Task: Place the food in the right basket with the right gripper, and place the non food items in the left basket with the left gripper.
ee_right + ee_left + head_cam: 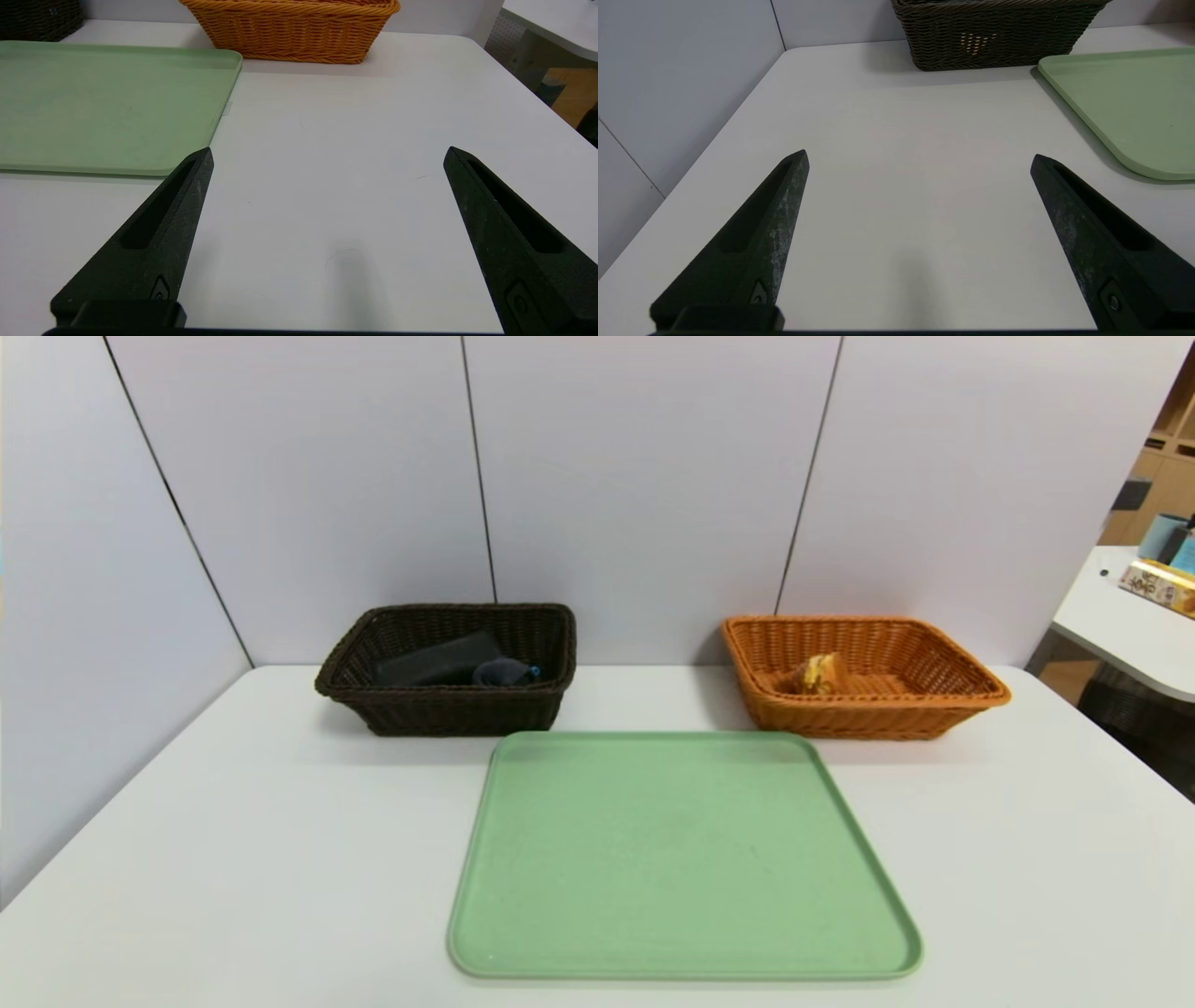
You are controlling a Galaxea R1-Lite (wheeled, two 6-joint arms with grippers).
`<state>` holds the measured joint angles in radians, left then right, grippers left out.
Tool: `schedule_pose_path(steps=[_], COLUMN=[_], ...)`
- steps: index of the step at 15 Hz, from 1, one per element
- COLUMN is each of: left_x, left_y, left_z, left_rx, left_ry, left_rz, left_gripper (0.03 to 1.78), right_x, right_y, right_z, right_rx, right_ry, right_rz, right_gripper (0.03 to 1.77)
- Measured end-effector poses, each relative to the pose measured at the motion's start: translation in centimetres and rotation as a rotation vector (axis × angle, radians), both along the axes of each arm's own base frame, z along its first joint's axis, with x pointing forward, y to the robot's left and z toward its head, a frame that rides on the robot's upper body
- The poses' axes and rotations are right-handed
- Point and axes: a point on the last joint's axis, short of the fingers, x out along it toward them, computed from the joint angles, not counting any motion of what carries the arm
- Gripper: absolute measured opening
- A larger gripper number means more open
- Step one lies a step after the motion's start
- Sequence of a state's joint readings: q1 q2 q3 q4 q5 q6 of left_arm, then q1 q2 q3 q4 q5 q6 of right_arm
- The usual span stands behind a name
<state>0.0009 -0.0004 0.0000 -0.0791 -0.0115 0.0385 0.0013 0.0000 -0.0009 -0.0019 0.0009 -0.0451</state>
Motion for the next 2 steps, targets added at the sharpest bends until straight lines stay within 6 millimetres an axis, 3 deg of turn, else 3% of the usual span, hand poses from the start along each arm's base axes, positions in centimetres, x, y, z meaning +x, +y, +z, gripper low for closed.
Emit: schedule_pose_path(steps=[2], left_x=[0.0], left_y=[0.0], left_z=[0.0], left_rx=[0.0], left_ry=[0.0], left_rz=[0.0], left_gripper=[1.69], right_x=[0.0], right_y=[0.0], right_z=[-0.02], right_rx=[0.001], right_ry=[0.001], right_rz=[-0.001], right_gripper=[1.7])
